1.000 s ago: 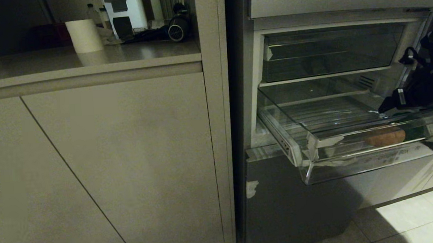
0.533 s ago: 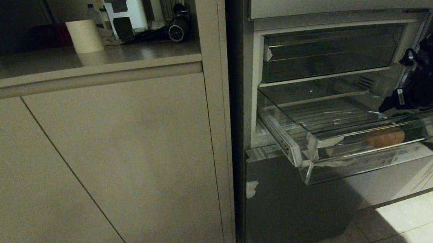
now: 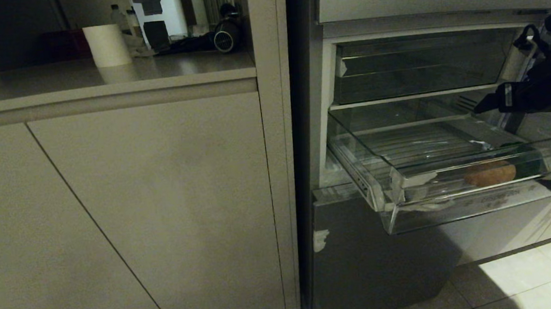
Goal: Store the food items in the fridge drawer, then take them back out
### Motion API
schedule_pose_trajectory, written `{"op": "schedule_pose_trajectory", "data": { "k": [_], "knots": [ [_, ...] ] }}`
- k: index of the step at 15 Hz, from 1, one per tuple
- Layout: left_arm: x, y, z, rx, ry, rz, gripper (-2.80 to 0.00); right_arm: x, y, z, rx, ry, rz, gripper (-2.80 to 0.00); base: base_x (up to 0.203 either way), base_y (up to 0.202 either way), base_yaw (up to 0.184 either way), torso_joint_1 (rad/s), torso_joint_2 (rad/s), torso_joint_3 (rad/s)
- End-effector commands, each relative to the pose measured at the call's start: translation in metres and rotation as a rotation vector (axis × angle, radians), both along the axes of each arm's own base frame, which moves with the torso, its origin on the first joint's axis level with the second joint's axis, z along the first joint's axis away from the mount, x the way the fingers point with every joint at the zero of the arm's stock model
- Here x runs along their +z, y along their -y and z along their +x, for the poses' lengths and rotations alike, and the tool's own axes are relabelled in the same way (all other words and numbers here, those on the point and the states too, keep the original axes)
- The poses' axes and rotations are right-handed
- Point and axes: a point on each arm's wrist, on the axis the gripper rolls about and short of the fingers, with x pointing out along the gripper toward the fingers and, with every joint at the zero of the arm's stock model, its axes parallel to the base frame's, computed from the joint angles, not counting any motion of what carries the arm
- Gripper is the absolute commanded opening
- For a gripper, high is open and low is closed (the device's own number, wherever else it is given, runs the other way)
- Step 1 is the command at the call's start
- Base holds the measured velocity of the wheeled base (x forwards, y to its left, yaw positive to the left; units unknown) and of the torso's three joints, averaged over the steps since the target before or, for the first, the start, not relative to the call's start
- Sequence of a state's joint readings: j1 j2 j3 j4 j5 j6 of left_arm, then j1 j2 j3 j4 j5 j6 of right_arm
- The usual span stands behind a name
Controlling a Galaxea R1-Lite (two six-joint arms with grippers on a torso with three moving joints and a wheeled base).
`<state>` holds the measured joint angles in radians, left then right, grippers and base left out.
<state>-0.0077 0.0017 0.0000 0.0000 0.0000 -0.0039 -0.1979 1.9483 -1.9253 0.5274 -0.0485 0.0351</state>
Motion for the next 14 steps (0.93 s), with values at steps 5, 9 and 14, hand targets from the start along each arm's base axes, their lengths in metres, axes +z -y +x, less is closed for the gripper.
{"op": "schedule_pose_trajectory", "data": {
  "k": [5,9,14],
  "knots": [
    [0.0,0.0,0.0,0.0,-0.001,-0.001,-2.8,0.037,-0.015,-0.065,-0.014,-0.003,0.03,0.0,0.0,0.0,0.0,0.0,0.0,0.0],
    [0.0,0.0,0.0,0.0,-0.001,-0.001,-2.8,0.041,-0.025,-0.119,-0.022,-0.02,0.04,0.0,0.0,0.0,0.0,0.0,0.0,0.0],
    [0.0,0.0,0.0,0.0,-0.001,-0.001,-2.8,0.022,-0.032,-0.154,-0.022,-0.074,0.053,0.0,0.0,0.0,0.0,0.036,-0.09,-0.054]
  ]
}}
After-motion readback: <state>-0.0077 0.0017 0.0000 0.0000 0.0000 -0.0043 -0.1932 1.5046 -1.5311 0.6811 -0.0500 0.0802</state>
